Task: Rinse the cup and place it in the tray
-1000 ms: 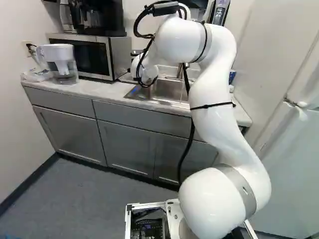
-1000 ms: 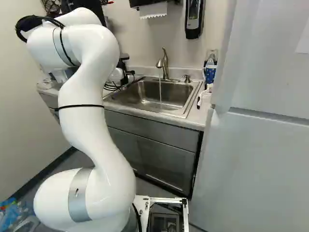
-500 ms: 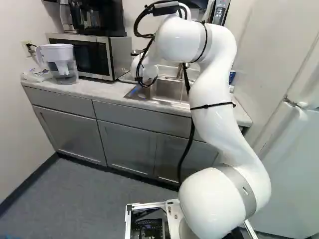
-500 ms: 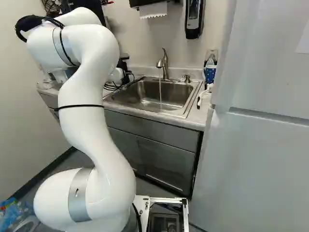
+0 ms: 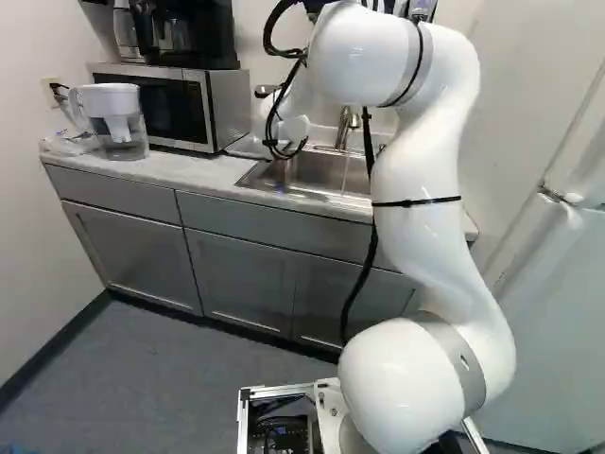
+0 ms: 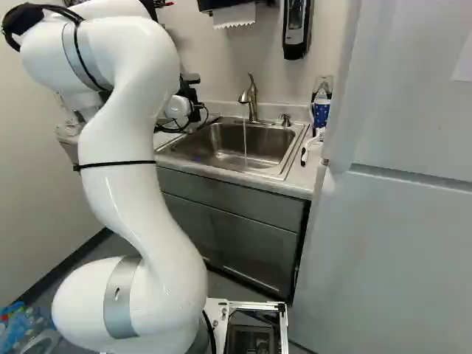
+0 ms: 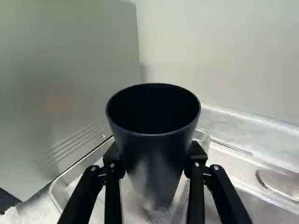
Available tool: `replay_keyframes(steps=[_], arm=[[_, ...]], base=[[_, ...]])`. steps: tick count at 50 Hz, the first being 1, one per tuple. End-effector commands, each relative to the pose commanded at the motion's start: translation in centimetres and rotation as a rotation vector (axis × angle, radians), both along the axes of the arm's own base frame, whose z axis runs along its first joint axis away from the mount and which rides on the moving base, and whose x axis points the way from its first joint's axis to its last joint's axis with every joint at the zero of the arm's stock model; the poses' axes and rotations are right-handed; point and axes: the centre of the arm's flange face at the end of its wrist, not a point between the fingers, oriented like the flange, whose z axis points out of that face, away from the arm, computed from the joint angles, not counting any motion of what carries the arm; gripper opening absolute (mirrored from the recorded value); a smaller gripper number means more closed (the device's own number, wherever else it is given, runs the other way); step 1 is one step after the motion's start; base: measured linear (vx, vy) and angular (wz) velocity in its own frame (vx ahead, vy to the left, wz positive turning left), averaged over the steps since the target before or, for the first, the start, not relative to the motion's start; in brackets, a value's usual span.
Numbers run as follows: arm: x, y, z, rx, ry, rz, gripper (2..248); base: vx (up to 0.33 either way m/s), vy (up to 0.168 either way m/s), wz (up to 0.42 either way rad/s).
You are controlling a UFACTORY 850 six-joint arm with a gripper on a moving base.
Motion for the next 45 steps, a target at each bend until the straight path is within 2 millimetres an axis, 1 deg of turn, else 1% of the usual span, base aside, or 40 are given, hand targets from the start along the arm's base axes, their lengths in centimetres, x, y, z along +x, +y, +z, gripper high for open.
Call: replay_keyframes(steps=[20,35,45], arm=[[-2.3,-3.4,2.5,0.000,0.000,-0.042,125],[-4.1,-5.8,2.7,0.001,0.017,-0.077,125],[-5.3,-7.3,2.0,0.005,0.039,-0.104,125]], base=[[0.000,0.000,0.000],[0.000,0.000,0.000],[0.000,0.000,0.000]])
